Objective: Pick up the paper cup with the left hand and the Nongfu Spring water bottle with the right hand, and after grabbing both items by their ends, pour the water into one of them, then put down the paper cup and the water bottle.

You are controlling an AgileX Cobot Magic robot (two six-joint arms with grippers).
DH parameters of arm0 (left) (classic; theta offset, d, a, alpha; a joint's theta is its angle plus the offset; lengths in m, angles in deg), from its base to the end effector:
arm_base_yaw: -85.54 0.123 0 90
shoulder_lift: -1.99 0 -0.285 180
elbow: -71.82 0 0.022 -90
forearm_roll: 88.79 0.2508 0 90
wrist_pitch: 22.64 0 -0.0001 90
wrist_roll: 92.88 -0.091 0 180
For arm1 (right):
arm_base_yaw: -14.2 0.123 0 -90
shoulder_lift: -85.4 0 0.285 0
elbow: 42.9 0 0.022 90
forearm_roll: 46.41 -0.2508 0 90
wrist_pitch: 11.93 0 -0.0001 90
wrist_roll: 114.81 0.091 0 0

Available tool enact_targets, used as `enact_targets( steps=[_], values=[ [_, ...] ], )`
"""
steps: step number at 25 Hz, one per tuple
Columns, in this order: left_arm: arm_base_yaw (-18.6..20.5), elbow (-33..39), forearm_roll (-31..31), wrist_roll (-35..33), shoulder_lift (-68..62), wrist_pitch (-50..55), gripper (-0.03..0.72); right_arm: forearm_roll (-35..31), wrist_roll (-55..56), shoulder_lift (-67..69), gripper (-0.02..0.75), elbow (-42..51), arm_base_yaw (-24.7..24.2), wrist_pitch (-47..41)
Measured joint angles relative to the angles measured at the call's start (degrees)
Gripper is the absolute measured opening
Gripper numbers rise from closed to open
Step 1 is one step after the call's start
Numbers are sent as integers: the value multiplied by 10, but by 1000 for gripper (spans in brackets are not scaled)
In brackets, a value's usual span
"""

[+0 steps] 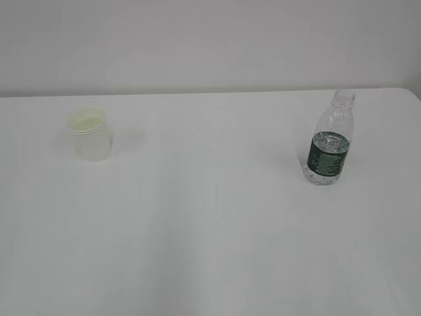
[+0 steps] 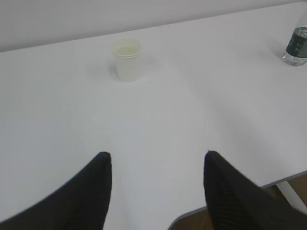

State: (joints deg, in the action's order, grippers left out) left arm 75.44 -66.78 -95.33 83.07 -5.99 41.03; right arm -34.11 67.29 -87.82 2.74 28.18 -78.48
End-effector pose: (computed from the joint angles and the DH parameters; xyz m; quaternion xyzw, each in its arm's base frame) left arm -0.0241 -0.0051 0.3072 0.1096 0.8256 -0.0856 0.5469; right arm -0.0144 -0.0219 0.2844 -0.0755 0.8533 -0.0347 0.5147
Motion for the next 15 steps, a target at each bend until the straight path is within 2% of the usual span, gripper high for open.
enact_targets(
  steps=[15],
  values=[
    [0,49,-6,0,0,0,417,1,12,0,538,15,0,-13]
  ],
)
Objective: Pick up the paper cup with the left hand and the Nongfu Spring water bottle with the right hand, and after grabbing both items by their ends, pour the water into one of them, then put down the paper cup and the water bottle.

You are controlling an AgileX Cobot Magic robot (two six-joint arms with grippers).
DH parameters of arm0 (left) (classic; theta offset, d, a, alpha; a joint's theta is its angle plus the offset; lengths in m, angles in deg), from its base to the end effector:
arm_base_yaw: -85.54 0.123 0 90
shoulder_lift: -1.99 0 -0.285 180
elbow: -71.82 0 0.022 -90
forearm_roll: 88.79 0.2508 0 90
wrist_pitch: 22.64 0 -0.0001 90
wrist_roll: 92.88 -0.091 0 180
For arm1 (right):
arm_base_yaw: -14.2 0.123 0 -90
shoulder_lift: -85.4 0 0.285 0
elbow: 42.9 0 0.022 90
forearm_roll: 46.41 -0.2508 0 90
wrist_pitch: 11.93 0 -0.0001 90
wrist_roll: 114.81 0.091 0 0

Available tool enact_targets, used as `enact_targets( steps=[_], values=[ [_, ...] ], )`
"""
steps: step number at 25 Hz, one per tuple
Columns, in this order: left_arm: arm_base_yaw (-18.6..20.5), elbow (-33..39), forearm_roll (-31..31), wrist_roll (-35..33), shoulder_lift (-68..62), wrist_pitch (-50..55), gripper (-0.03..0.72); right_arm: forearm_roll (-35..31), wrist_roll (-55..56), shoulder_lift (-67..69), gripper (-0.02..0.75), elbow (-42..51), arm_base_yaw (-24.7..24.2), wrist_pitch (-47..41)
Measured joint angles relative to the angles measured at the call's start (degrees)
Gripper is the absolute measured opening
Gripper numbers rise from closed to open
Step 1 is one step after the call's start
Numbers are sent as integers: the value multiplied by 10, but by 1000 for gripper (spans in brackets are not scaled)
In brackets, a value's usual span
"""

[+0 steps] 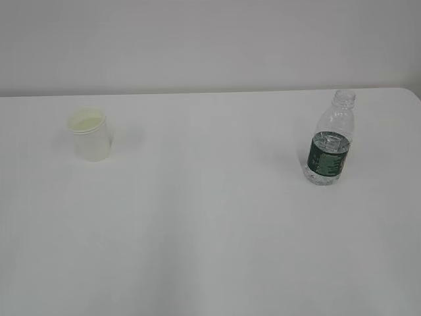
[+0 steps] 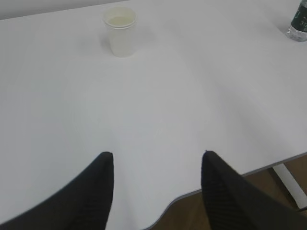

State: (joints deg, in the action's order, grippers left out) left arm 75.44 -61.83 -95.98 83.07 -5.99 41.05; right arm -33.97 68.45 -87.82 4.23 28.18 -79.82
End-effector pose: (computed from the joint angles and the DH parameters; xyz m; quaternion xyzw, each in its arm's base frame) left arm -0.0130 -0.0081 0.2844 0.1105 0.8484 -0.0895 0.5099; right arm -0.0123 -0.0218 0.2757 -0.0680 0.8661 -0.0339 0.4941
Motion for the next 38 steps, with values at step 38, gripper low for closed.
enact_targets(
  steps=[38],
  values=[
    [0,4,3,0,0,0,538,-23,-58,0,537,15,0,21]
  ],
)
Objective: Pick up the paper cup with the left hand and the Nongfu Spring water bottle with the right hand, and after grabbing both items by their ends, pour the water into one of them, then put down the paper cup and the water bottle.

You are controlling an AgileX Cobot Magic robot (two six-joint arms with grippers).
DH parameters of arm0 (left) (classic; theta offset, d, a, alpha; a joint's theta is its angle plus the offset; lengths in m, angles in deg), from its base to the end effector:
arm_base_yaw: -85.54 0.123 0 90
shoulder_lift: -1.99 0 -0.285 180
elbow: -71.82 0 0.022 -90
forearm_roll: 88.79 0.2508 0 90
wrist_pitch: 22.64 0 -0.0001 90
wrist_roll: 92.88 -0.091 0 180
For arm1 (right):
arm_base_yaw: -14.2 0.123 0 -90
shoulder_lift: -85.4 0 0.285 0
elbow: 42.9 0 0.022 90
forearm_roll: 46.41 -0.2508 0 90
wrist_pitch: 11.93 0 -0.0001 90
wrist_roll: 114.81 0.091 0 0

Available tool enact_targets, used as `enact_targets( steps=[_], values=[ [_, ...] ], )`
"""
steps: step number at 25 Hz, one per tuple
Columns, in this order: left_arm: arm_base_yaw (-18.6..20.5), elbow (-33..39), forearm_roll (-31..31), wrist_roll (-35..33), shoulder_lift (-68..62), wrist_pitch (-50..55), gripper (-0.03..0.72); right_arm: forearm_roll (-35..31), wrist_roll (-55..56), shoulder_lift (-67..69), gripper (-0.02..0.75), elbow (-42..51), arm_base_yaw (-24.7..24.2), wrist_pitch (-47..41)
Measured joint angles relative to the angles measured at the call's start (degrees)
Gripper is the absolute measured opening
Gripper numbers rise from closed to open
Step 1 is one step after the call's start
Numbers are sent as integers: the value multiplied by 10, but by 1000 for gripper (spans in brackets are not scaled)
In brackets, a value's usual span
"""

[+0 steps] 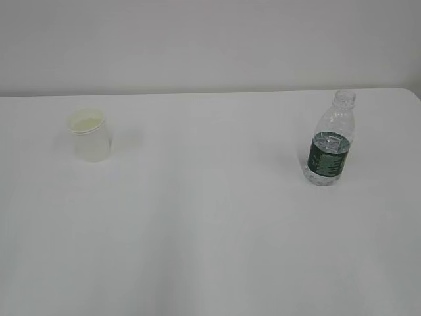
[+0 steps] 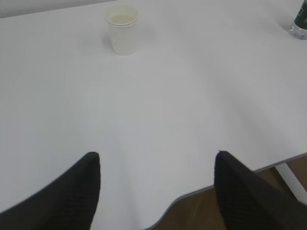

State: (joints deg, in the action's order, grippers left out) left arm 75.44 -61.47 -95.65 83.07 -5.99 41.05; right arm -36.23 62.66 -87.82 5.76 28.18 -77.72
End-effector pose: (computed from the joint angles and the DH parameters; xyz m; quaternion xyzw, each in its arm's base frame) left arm -0.0122 -0.0077 0.2826 0.1103 0.8502 -0.0865 0.5074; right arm -0.0080 -0.0171 0.2708 -0.1167 0.8601 -0.0392 0.4951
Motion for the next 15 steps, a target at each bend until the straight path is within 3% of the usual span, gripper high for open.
enact_targets(
  steps=[15],
  values=[
    [0,0,0,0,0,0,538,-7,-1,0,537,0,0,0]
  ],
)
